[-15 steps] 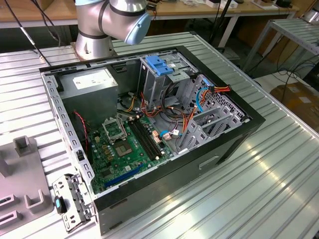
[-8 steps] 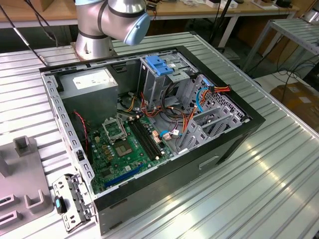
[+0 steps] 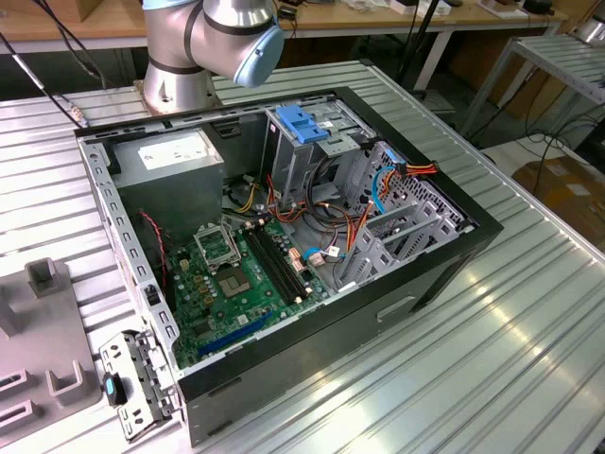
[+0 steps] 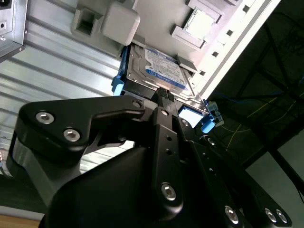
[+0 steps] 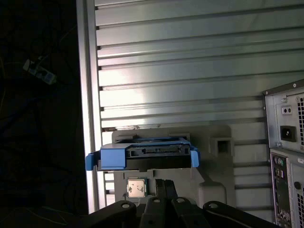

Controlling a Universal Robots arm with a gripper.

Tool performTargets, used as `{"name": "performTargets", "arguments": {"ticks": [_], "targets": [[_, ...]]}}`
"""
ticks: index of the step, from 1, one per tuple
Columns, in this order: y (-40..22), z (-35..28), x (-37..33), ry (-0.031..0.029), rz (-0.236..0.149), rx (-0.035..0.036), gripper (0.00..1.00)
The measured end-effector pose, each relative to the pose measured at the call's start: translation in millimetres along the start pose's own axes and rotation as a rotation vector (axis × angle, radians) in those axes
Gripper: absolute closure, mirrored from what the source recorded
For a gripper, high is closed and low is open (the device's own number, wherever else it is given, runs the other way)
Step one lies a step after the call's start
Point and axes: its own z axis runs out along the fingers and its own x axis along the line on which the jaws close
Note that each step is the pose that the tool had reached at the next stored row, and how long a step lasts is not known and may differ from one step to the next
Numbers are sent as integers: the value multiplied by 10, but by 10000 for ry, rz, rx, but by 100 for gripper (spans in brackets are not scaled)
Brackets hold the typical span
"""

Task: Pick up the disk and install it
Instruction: 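Reach for the disk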

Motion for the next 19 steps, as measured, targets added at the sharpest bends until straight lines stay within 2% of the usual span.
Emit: {"name": "performTargets", "arguments": {"ticks": [6,10,16,19], "targets": [[0,1,4,0,0,0,89],[-2,4,35,0,0,0,89],[-5,17,157,-2,0,0,89],[2,28,260,-1,1,0,89]]}}
